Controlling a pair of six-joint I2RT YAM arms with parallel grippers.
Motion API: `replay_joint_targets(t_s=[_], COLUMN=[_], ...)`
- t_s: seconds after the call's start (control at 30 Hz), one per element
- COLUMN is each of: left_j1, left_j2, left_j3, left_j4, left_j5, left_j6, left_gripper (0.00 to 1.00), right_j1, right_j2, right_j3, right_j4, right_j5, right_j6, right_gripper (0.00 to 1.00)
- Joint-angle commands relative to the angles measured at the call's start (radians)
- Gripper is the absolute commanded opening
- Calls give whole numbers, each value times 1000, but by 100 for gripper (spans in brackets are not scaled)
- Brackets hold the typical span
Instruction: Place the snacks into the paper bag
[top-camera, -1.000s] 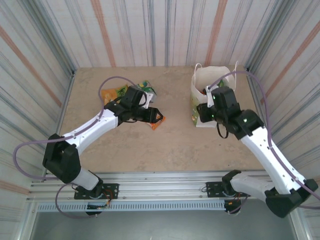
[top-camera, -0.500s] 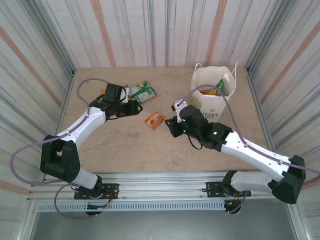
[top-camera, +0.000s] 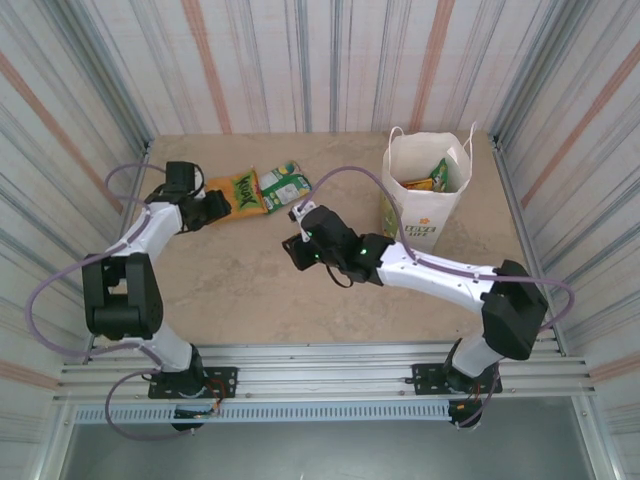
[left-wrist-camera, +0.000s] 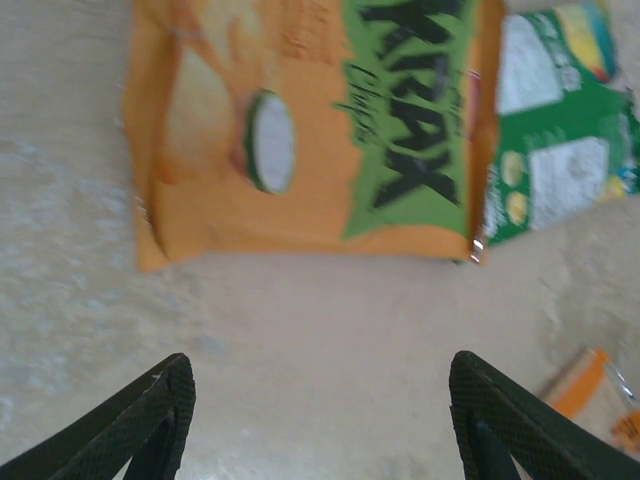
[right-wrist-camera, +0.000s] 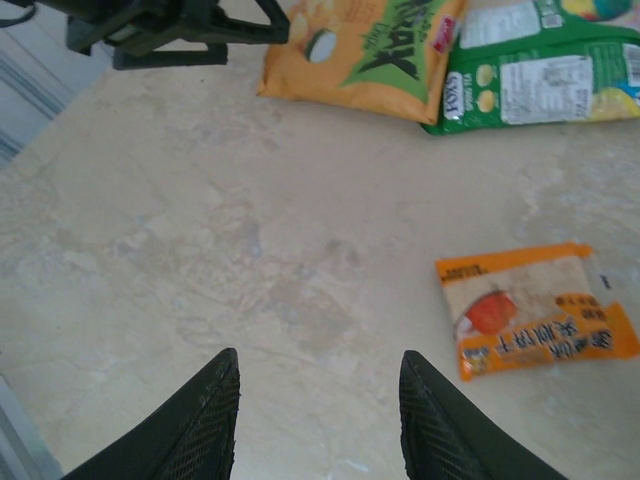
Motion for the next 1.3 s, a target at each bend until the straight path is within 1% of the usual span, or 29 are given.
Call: replay_joint_targets(t_s=[0.0, 0.27, 0.57, 0.67, 0.73, 0.9, 1.07, 1.1, 1.2, 1.27], left_j1=[32, 54, 56, 56, 56, 56, 56, 57, 56, 56], left_j2=[72, 293, 523, 566, 584, 601, 557, 543, 497, 475], left_j3=[88, 316, 566, 606, 612, 602, 557, 547, 507, 484], left_j4=[-21, -93, -219, -243, -244, -231, -196, -188, -155, -131], left_j5=[-35, -124, -149, -141, -114, -73, -56, -56, -38, -28], left_j6=[24, 61, 101, 115, 118, 122, 139, 142, 148, 153], left_gripper=[71, 71, 70, 67, 65, 51, 41, 37, 22, 16], right_j1=[10, 11, 10, 5, -2, -16, -26, -27, -29, -31], right_j2=[42, 98, 138, 144, 147, 141, 104, 94, 66, 49], right_j3=[50, 83, 111, 113, 114, 112, 81, 72, 51, 39], right_j4=[19, 25, 13, 14, 16, 16, 26, 31, 37, 40], right_j5=[-36, -61, -68, -74, -82, -91, -72, -67, -54, -45], right_j6=[-35, -45, -61, -63, -62, -63, -63, -62, -60, -57], right_gripper=[45, 45, 45, 45, 45, 43, 42, 42, 42, 42])
